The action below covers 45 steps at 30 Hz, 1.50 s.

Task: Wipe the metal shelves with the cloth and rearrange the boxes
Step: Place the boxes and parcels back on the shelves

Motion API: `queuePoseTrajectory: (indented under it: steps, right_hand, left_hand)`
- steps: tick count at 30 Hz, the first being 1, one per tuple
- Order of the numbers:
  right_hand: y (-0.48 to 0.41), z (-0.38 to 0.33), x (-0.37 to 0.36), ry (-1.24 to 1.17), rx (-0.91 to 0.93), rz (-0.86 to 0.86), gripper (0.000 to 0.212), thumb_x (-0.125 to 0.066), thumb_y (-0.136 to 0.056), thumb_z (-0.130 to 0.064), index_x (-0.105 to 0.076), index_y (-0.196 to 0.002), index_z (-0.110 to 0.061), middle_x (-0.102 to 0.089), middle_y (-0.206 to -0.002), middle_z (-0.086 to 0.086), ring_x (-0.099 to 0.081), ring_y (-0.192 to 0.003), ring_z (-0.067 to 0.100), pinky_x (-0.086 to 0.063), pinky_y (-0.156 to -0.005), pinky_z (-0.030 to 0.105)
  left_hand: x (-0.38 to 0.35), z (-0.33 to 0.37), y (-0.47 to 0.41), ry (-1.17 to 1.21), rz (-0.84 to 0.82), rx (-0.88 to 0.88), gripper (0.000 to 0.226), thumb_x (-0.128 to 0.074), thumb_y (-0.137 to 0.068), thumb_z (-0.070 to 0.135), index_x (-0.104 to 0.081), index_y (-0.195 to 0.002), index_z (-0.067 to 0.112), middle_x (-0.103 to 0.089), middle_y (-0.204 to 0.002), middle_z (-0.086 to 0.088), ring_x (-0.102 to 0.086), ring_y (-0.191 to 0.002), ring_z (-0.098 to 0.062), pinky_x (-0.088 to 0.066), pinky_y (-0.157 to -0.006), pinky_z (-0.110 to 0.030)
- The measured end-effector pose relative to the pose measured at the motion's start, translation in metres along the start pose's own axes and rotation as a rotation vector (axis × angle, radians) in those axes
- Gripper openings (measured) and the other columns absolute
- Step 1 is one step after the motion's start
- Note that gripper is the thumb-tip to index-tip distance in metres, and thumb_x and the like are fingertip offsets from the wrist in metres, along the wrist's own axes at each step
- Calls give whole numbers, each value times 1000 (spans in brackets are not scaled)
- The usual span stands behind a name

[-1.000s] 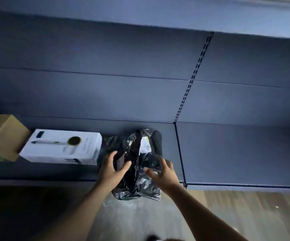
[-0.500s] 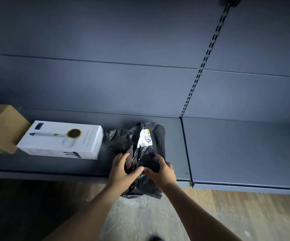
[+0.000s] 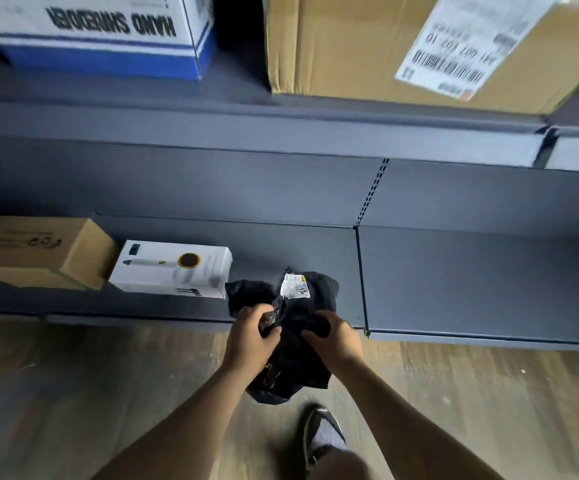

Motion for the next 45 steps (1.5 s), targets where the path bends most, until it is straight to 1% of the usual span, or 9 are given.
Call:
queuePoseTrajectory:
  steps: [3,7,12,15,21,30,33,40,45]
  right_hand:
    - [76,-29,49,-11,-25,2,55,-75,-85,-44,-60,-135,-28,-71,-121,4,-66,-110,24,-55,-91,33]
    - [186,-77,128,-54,-40,30,54,-76,-86,-44,-60,-135,-26,-71,-121,3,-65,-113,25,-53,-92,31]
    - [298,-130,218,-95,-11,86,54,-76,-87,-43,-60,-136,-26,-70,-123,1,-64,-114,23,-51,-92,29]
    - [348,-151,264,-109,33,133,53,-77,-86,-42,-62,-134,-24,-71,-123,2,-64,-116,23,-49,-94,30]
    - [412,-186,346,-118,171,220,54,-76,-86,-45,-63,-134,-24,-71,-124,2,-63,-117,24,-51,-96,34]
    - [528,-262,525,-173,458,494,53,-77,-85,-46,-64,-130,-21,-71,-123,2,-64,-115,22,-48,-94,27]
    - [568,-287,575,-223,573,598,51,-77,-86,-43,-65,-130,-20,-71,-121,3,-64,-115,23,-49,-97,31]
    - [612,-330,634,-265,743,711,53,-78,-84,-44,-63,-131,-25,-70,-120,4,-65,-113,22,-51,-98,36]
    - [608,-361,655,-274,796,732,53,-78,-84,-43,-62,-132,-25,-69,-122,4,-64,-115,22,-52,-98,37]
  left_hand:
    - [55,58,48,-2,-3,11,32,-81,-81,17,-70,-111,16,-64,-101,-1,-60,-90,-15,-39,-74,-18]
    - [137,152,114,-2,-27,-23,29,-82,-80,16,-71,-106,15,-60,-95,1,-57,-86,-14,-35,-69,-3]
    - [222,256,182,6,-12,-87,28,-82,-79,17,-71,-104,17,-57,-91,2,-56,-82,-14,-35,-67,-8]
    - [259,309,214,32,15,-127,26,-82,-80,16,-70,-103,17,-59,-94,1,-55,-79,-8,-36,-70,-2]
    - [312,402,260,66,124,-213,22,-82,-80,15,-70,-98,18,-57,-88,2,-52,-76,2,-36,-67,-3]
    - [415,597,332,128,314,-496,22,-80,-81,15,-69,-99,19,-53,-86,6,-52,-77,-1,-35,-67,-4]
    - [451,656,355,160,380,-611,20,-79,-83,17,-68,-99,22,-53,-89,8,-54,-80,-4,-35,-68,-4]
    - [506,720,386,128,524,-748,21,-78,-83,19,-66,-100,23,-51,-94,10,-54,-85,-2,-35,-71,-10]
    - [531,744,371,117,553,-805,20,-76,-86,17,-65,-101,22,-49,-98,10,-53,-88,0,-36,-72,-4]
Point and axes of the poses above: each hand's wrist, its own y-axis away from the middle knuckle, its own x-axis out of the back of the hand, z = x × y, the point moved 5 cm from there along -y, towards the middle knuckle
